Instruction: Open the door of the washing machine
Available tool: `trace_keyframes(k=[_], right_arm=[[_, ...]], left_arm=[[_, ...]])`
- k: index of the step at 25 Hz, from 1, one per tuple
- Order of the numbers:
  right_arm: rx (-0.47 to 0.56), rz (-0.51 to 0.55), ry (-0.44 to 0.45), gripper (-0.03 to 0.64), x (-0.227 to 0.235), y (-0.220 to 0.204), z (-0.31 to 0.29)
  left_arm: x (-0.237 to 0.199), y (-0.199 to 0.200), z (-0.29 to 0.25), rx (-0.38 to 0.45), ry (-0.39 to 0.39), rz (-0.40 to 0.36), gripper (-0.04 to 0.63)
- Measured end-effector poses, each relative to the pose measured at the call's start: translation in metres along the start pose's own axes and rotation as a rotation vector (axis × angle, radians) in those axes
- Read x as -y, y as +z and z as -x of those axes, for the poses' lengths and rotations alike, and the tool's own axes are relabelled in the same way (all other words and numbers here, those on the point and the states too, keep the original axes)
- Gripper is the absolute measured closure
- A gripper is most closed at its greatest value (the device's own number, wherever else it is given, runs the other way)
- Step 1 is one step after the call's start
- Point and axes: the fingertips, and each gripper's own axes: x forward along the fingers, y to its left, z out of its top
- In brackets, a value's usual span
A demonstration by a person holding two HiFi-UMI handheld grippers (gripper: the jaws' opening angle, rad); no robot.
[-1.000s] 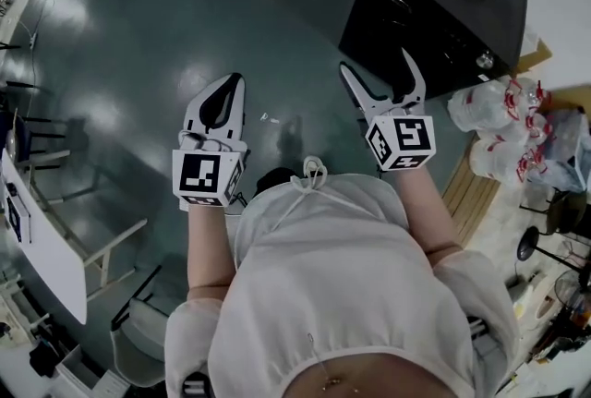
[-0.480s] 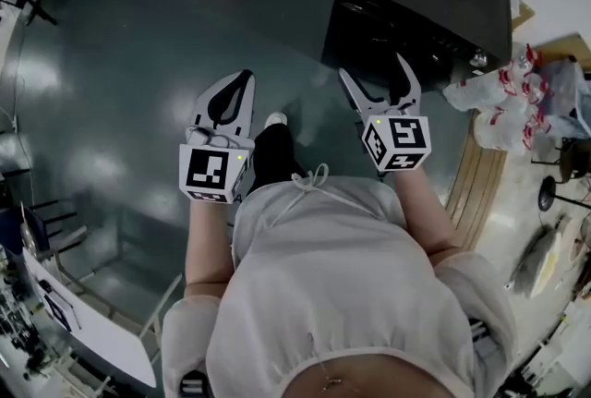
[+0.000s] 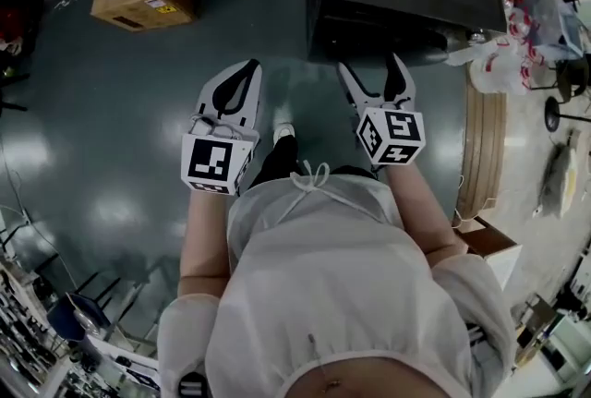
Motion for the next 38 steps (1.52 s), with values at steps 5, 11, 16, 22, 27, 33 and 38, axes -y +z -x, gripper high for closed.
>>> trace_keyframes(k=[5,11,16,22,27,33,38], right_arm=[[-0.133,-0.103,-0.178,0.209,0.031,-0.055,-0.040],[-0.295,-0.202,-0.307,0.219,0.072,-0.138,-0.097],[-0.407,-0.319,-0.413,0.222,0.102,-0.209,-0.125],[-0.496,-0.391,-0.502,0.235,0.119,-0.267,-0.164],[-0.517,-0.392,-0.570,0.256,0.141,-0.291,-0.186],[-0.548,-0.440,-0.660,0.314,0.163,-0.313,-0.188],[-0.561,-0.524,-0.646,0.346,0.159,-0.320,-0.196]], left_arm=[[-0.013,-0.038,-0.058,-0.026,-0.155,0.039,0.574],[-0.020,-0.099,-0.121,-0.079,-0.263,0.038,0.574],[-0.025,-0.152,-0.158,-0.118,-0.310,0.047,0.574],[-0.033,-0.208,-0.185,-0.162,-0.364,0.086,0.574],[-0.024,-0.235,-0.195,-0.209,-0.422,0.090,0.574],[-0.025,-0.246,-0.206,-0.205,-0.424,0.080,0.574],[-0.024,-0.250,-0.212,-0.208,-0.423,0.072,0.574]])
